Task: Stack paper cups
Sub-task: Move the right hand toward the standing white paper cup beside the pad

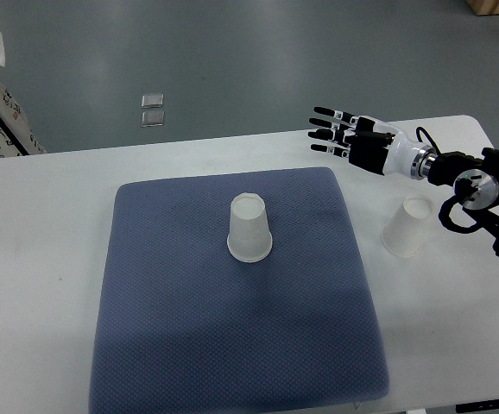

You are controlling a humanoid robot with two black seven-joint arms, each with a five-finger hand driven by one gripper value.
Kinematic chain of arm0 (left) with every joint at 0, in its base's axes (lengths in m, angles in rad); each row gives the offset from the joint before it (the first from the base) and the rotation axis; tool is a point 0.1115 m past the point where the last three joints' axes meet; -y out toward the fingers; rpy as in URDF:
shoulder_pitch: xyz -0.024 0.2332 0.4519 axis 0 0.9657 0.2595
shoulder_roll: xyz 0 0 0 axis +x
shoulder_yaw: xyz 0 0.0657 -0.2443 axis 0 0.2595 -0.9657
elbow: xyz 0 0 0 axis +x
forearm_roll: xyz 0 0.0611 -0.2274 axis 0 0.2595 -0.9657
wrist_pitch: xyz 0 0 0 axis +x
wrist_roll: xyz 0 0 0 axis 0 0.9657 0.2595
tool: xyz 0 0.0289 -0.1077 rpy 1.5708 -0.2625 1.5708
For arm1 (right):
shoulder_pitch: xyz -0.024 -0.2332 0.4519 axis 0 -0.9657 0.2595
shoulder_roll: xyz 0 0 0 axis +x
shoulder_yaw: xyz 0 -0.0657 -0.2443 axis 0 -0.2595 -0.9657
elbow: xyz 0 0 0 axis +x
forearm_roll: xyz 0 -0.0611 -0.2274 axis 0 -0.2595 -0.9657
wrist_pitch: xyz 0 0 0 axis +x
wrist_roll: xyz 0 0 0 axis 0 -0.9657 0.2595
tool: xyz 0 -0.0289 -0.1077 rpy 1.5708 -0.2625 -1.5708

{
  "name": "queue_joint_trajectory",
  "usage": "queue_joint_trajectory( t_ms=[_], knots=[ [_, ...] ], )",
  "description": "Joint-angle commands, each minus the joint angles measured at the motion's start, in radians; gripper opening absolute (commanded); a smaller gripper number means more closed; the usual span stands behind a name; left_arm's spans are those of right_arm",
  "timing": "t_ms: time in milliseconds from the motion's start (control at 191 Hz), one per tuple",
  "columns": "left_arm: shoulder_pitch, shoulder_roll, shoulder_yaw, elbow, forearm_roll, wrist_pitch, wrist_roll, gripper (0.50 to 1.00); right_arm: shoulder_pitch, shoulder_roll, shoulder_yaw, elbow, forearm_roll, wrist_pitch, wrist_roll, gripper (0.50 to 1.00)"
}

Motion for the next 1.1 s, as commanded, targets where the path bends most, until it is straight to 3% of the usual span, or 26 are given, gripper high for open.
queue_joint_trajectory(
  t_ms=[0, 653, 867, 1097],
  knots=[
    [0.000, 0.000, 0.000, 0.000, 0.000, -0.001, 0.000, 1.000, -0.002, 0.006, 0.000, 0.000, 0.000, -0.007, 0.000, 0.926],
    [-0.008, 0.000, 0.000, -0.006, 0.000, -0.001, 0.000, 1.000, 0.003, -0.038, 0.010, -0.006, 0.014, -0.012, 0.012, 0.926],
    [-0.008, 0.000, 0.000, 0.000, 0.000, -0.001, 0.000, 1.000, -0.011, -0.075, 0.106, -0.011, 0.017, -0.052, 0.015, 0.924],
    [-0.008, 0.000, 0.000, -0.002, 0.000, -0.001, 0.000, 1.000, -0.002, -0.149, 0.105, -0.023, -0.061, 0.022, 0.015, 0.924]
  ],
)
